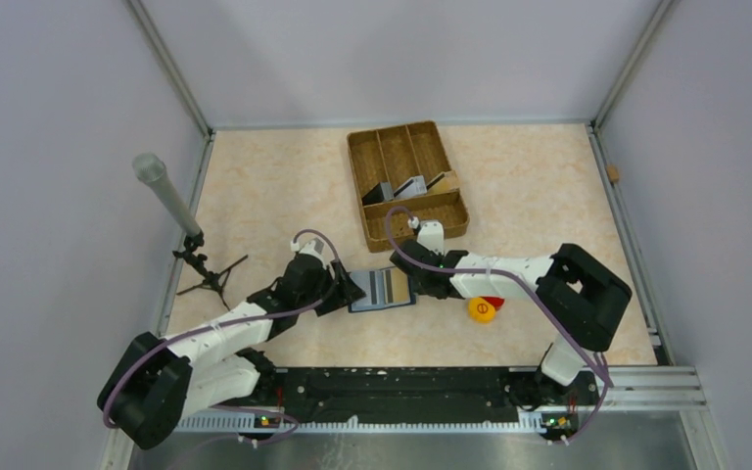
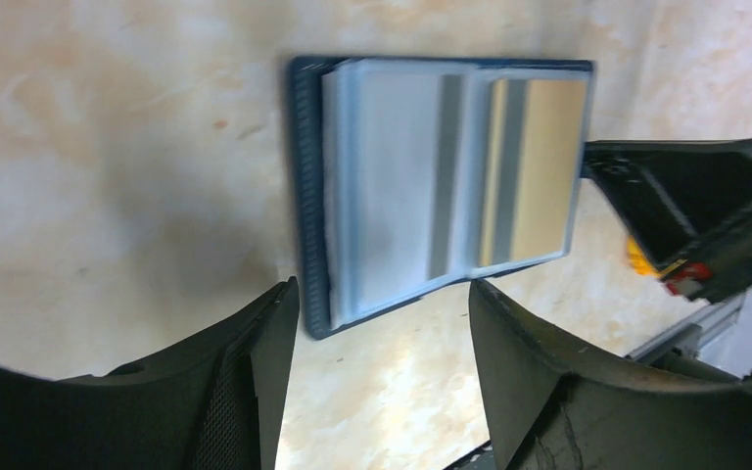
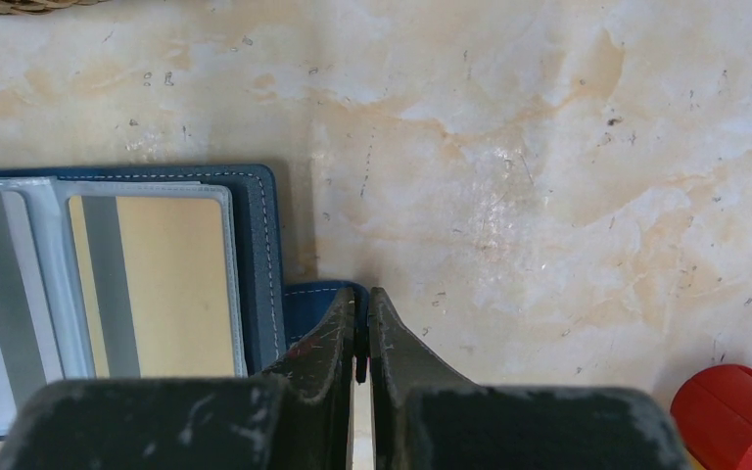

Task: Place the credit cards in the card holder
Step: Insert the credit card into the card holder, then turn over the card slot in the card holder.

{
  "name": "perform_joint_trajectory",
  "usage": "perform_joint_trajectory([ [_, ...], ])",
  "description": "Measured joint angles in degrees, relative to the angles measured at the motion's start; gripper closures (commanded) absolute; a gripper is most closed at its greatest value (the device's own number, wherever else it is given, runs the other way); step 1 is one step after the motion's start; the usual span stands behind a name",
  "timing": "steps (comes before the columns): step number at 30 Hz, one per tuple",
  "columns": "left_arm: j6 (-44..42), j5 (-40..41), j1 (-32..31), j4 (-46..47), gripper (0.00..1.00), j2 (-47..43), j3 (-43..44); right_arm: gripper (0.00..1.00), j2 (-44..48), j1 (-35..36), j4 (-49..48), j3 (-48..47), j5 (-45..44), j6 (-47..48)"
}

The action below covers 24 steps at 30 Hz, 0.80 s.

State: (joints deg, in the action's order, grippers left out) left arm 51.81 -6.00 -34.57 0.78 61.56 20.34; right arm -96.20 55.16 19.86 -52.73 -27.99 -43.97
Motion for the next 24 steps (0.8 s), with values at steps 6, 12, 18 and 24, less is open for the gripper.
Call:
perform_joint_trajectory([
  [6,1.53,1.33,1.05,-1.33,0.33,-1.55,-2.01,1.0,0.31,-0.22,-0.52,0.44,0.46,-0.02],
  [12,1.97,-2.1,3.41,7.26,0.42,0.61,-4.63,1.0,0.42,-0.22,-0.74,0.61,0.59,-0.02],
  [18,2.21,-5.46,5.33,16.85,0.5,2.12,-8.63,1.0,0.42,-0.22,-0.79,0.61,0.63,-0.02],
  [24,1.7,-6.23,5.33,19.82,0.56,-2.03,-11.23,1.0,0.42,-0.22,-0.81,0.61,0.68,-0.02],
])
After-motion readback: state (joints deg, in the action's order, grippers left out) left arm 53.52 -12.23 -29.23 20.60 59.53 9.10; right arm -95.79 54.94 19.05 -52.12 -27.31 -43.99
